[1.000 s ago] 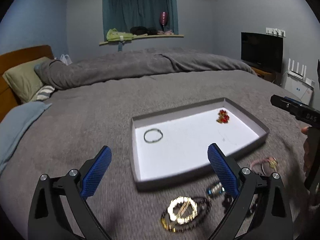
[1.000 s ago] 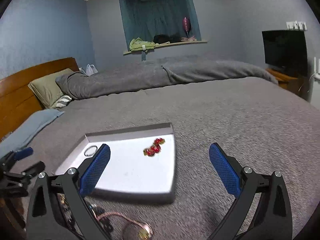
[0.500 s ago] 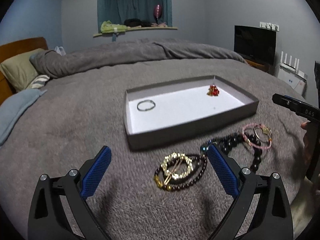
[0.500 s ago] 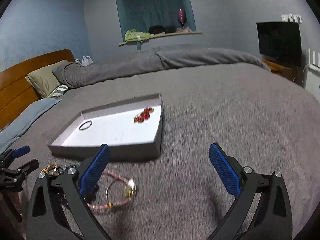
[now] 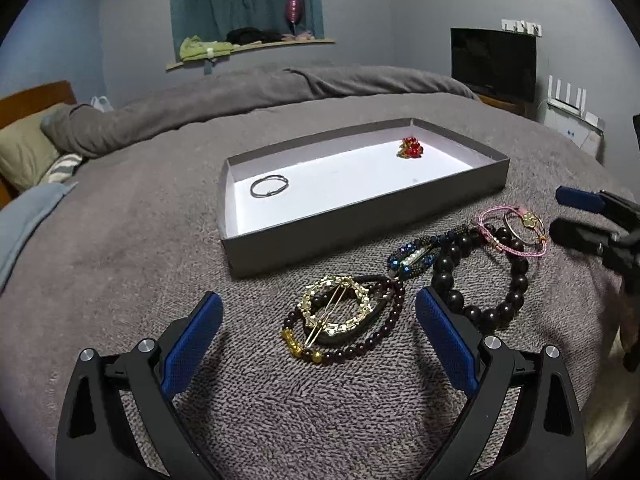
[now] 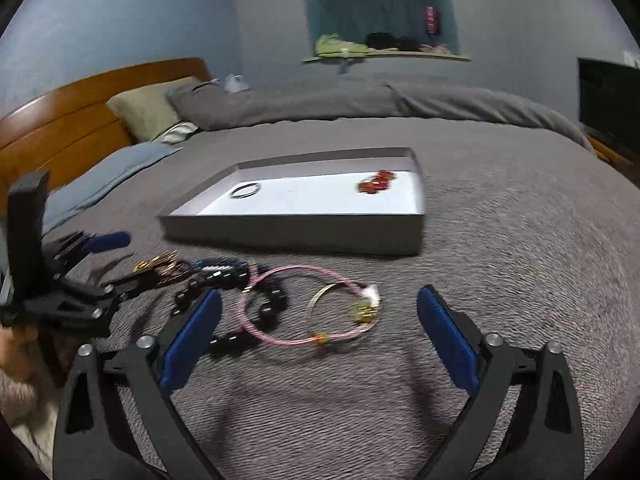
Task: Organize jewelry
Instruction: 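Grasp the gold hair clip with the left gripper while the right gripper grasps the pink cord bracelet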
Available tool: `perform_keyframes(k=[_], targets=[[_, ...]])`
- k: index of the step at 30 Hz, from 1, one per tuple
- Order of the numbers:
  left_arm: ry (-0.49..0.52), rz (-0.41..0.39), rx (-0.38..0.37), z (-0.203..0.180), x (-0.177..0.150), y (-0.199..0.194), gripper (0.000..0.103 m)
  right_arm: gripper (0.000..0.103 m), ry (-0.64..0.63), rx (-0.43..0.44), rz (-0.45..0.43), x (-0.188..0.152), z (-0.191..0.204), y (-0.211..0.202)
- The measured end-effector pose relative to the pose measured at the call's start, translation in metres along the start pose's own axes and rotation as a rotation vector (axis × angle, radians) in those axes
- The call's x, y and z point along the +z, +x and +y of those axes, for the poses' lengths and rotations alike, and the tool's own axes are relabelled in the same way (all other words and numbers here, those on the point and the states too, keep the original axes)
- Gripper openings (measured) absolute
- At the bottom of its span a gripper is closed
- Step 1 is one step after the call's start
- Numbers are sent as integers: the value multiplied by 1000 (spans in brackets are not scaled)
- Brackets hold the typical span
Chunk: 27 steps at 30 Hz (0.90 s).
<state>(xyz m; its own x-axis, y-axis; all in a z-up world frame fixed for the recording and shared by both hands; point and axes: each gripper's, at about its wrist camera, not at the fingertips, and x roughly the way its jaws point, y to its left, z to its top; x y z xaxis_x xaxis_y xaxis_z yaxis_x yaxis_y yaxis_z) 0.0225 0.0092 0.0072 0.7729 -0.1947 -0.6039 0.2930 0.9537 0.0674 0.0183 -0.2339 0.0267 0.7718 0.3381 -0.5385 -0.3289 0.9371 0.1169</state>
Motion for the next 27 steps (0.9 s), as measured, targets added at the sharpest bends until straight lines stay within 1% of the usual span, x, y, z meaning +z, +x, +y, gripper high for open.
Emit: perform_keyframes(k=[2,3,5,6,8,10,13,16,19,23,24,26,27], targets=[[-14,3,-4,3,0,0,96,75,-40,0,18,-2,8,2],[-21,6,-4,4,0,1,96,71,-52,3,31,-4,11,4],[-33,10,-10,7,1,2,96,58,-71,13,54,-8,17,8],[-41,10,-14,8,1,2,96,55,-83,15,64,-9,20,10],[-47,12,-17,8,2,2,96,42,-100,20,72,-11,23,11],[-46,12,-16,8,1,2,96,36,-111,26,78,-12,26,12],[-45,13,-16,8,1,2,96,33,-121,44,89,-13,29,13],[-45,15,-20,8,2,3,96,26,-136,58,99,-14,33,14],[-60,12,-42,10,2,2,95,13,-153,60,116,-15,37,16],[-71,6,-47,13,4,2,92,5,-145,69,109,-13,37,13],[-77,6,-57,14,5,3,90,5,-140,70,106,-13,36,13],[-83,14,-70,14,7,6,82,5,-122,77,104,-12,33,12],[-83,25,-77,14,9,9,76,5,-110,84,105,-11,32,12]])
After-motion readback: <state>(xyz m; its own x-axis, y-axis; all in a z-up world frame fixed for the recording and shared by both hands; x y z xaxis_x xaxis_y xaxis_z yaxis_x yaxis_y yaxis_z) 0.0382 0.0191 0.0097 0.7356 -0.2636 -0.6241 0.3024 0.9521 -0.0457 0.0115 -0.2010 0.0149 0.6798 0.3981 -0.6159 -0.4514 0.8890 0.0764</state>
